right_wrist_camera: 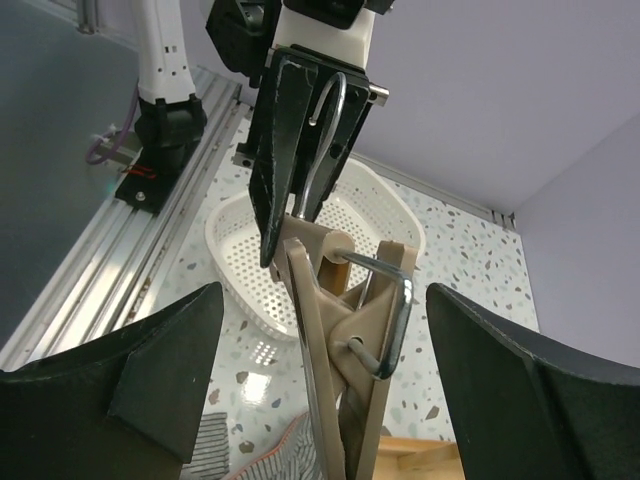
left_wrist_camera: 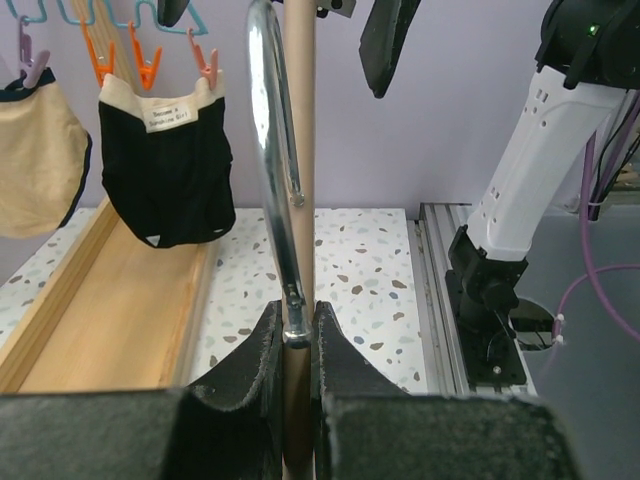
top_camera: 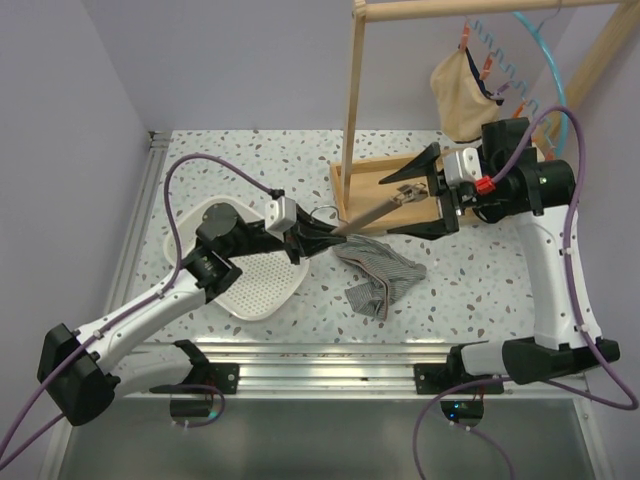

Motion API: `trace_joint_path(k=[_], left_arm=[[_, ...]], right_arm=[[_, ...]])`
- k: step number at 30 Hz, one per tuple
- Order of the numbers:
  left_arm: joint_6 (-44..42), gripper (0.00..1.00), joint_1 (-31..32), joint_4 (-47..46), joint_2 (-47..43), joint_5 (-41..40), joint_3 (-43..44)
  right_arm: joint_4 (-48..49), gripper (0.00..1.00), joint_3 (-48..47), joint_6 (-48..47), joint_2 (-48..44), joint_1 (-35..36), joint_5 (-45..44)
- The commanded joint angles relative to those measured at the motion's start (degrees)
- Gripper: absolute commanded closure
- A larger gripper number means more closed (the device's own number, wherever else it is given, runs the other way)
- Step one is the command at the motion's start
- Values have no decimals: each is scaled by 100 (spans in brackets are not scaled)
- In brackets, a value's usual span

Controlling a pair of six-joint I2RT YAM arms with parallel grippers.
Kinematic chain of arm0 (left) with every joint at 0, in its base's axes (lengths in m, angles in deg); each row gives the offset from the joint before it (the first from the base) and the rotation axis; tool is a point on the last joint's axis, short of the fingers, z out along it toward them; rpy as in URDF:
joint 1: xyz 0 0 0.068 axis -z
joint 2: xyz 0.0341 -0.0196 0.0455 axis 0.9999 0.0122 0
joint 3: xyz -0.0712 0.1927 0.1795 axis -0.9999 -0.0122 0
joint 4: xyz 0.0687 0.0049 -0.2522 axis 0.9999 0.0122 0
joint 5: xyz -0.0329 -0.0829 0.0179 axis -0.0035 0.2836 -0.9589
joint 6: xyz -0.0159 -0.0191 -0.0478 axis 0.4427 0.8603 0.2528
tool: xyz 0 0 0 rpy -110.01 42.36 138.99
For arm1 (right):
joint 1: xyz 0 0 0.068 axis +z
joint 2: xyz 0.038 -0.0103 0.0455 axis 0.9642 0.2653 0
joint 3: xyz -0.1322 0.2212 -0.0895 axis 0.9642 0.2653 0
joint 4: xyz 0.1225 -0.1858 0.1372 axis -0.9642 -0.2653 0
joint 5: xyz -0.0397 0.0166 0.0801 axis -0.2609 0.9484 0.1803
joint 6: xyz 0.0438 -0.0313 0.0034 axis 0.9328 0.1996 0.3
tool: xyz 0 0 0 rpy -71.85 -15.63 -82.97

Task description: Remove the underwear clipped to the hanger

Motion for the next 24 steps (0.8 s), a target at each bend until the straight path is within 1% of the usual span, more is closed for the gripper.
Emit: trace_joint_path(k=[1, 8, 11, 13, 14, 15, 16, 17, 18, 19, 20, 21, 22, 24], left_arm=[[78, 100, -37, -556, -139, -163, 237], [26, 100, -37, -679, 54, -294, 457], [-132, 100, -37, -635, 133, -478, 606], [-264, 100, -45, -495, 133, -619, 729], [-404, 100, -45, -434, 125, -785, 773], [-475, 100, -37, -320, 98, -865, 843], [-537, 100, -45, -267, 72, -953, 861], [-677, 100, -45, -196, 63, -1163, 888], [-748, 100, -45, -65, 19, -1261, 931], [-792, 100, -45, -29, 2, -1349, 941], [-957, 100, -45, 6, -16, -1454, 949], [-977, 100, -45, 15, -7, -1455, 976], [-994, 100, -45, 15, 19, -1438, 993], [-951, 100, -45, -46, 63, -1262, 1020]], right_arm=[[-1187, 14, -371, 384, 217, 138, 760], [-1371, 15, -987, 332, 717, 235, 716], [-1302, 16, -1470, 366, 981, 235, 296], [-821, 15, -1480, 812, 965, 226, -30], [18, 13, -1375, 1467, 773, 226, -501], [688, 12, -861, 1996, 545, 235, -784], [1660, 9, -412, 2784, 265, 226, -1161], [3802, 4, 123, 4132, -52, 235, -1652], [4258, 1, 555, 4207, -455, 226, -2040], [3941, 1, 220, 3894, -328, 200, -1992], [2545, 1, -140, 3073, -118, 208, -1817], [2079, 1, -405, 2804, 14, 200, -1468], [1900, 1, -451, 2714, 85, 199, -1299], [2973, 2, -41, 3718, -80, 208, -1043]])
